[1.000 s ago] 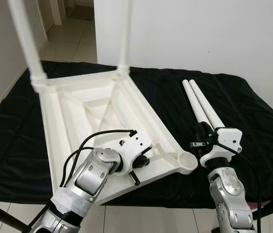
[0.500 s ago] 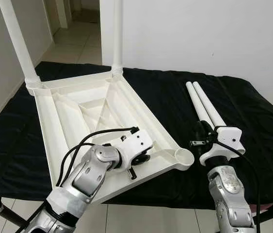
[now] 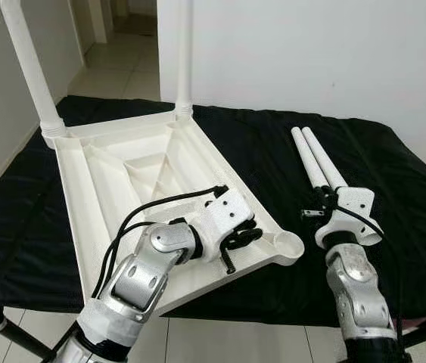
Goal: Building children table
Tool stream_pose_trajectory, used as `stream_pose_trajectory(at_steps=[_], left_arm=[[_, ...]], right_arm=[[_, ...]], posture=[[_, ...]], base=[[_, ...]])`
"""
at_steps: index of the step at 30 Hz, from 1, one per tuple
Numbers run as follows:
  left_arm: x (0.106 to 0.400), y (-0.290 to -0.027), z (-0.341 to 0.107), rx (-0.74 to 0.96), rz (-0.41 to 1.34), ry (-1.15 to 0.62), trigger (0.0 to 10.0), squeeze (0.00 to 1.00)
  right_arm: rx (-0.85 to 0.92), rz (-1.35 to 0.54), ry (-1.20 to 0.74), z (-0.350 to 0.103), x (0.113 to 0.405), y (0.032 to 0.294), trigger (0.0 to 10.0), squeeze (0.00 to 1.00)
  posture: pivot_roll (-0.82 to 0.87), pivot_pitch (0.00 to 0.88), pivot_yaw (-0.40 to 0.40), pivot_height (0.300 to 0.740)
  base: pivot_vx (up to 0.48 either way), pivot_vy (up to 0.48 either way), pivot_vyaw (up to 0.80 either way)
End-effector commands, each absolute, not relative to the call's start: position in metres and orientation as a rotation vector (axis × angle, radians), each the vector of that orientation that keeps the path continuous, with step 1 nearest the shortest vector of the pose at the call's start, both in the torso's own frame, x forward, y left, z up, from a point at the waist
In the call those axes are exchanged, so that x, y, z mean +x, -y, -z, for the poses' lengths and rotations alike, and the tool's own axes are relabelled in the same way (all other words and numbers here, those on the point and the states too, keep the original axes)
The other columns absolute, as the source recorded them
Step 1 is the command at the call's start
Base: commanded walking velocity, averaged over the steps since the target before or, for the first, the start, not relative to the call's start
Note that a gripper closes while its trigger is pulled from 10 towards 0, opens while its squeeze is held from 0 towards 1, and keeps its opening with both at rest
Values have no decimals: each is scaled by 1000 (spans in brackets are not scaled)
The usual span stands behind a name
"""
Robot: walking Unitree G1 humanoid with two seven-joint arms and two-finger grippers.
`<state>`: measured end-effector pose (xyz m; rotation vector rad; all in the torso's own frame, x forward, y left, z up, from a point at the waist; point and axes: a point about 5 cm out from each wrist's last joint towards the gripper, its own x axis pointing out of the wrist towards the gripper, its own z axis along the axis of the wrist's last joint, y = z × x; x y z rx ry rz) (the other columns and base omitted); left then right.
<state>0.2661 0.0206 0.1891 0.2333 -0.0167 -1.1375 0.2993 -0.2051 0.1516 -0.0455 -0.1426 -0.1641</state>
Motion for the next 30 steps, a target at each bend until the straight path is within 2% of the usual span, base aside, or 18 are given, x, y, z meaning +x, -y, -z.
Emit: stream_pose_trajectory(at_steps=[1,2,3,5,6,14,21,22,23,24,30], left_arm=[[270,-24,-195,190,1026,64,10000,0],[270,-24,-195,190,1026,64,10000,0],[271,-25,-199,159,996,85,10000,0],[271,-25,-199,159,996,85,10000,0],[273,-27,-205,113,941,118,10000,0],[278,-29,-208,97,888,138,10000,0],[281,-30,-207,127,870,135,10000,0],[282,-31,-207,136,862,126,10000,0],[282,-31,-207,136,862,126,10000,0],[284,-32,-207,142,855,121,10000,0],[285,-34,-209,159,837,123,10000,0]], right_arm=[[-41,203,117,-148,301,213,10000,137],[-41,203,117,-148,301,213,10000,137],[-34,222,113,-147,303,216,10000,584],[-34,222,113,-147,303,216,10000,584],[5,258,98,-145,307,224,10000,1000],[-7,406,26,-140,319,246,10000,1000],[26,431,7,-140,323,253,10000,1000],[32,419,-13,-138,324,256,10000,937],[32,419,-13,-138,324,256,10000,937],[44,405,-36,-136,325,259,10000,0],[78,324,-128,-121,323,263,10000,0]], posture=[[-65,0,-42,740],[-65,0,-42,740],[-62,0,-48,740],[-62,0,-48,740],[-60,0,-54,740],[-60,0,-49,740],[-57,0,-45,740],[-53,0,-45,740],[-53,0,-45,740],[-53,0,-46,740],[-52,0,-48,740]], base=[[0,0,0],[0,0,0],[0,0,0],[0,0,0],[0,0,0],[0,0,0],[0,0,0],[0,0,0],[0,0,0],[0,0,0],[0,0,0]])
